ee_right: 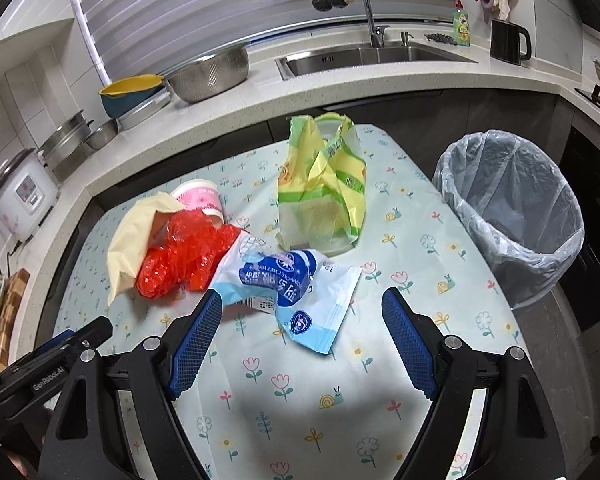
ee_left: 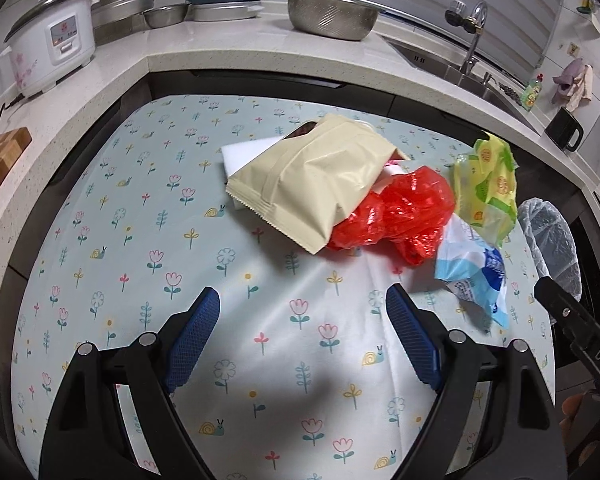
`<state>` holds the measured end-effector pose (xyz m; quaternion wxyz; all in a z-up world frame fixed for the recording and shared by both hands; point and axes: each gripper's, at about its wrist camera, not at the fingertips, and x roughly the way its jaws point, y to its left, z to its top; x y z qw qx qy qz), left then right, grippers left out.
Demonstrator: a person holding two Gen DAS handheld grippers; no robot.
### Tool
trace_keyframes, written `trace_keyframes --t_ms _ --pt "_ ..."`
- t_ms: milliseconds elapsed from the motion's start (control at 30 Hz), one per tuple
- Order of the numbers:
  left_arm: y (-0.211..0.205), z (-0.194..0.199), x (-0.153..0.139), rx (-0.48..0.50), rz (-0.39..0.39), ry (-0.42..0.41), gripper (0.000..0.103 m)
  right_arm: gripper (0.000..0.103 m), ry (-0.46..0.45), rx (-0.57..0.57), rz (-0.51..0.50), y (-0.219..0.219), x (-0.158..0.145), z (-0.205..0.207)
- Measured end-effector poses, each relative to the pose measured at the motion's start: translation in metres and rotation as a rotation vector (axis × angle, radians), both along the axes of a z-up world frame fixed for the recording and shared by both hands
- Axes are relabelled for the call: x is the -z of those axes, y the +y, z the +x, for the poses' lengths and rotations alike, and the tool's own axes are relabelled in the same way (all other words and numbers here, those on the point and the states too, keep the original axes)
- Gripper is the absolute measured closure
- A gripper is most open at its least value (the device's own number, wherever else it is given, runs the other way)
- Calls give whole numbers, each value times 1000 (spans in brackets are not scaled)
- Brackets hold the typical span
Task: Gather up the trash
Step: 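Grasp the blue wet wipes pack with the right tool while the left tool grasps the beige snack bag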
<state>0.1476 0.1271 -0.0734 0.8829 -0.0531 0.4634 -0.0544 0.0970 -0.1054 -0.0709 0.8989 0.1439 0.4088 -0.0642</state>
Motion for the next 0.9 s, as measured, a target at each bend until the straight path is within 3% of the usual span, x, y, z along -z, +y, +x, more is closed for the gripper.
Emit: trace_keyframes --t_ms 500,700,733,833,900 --pt "18 33 9 -44 -42 15 16 24 62 -2 -12 4 36 38" --pt "23 46 10 -62 -98 34 16 24 79 0 -16 5 47 49" --pt "24 46 10 -64 -105 35 16 26 82 0 -18 5 49 50" --pt "26 52 9 -68 -126 39 16 50 106 -18 -14 6 57 53" --pt "27 55 9 -71 -138 39 16 59 93 -30 -16 8 57 51"
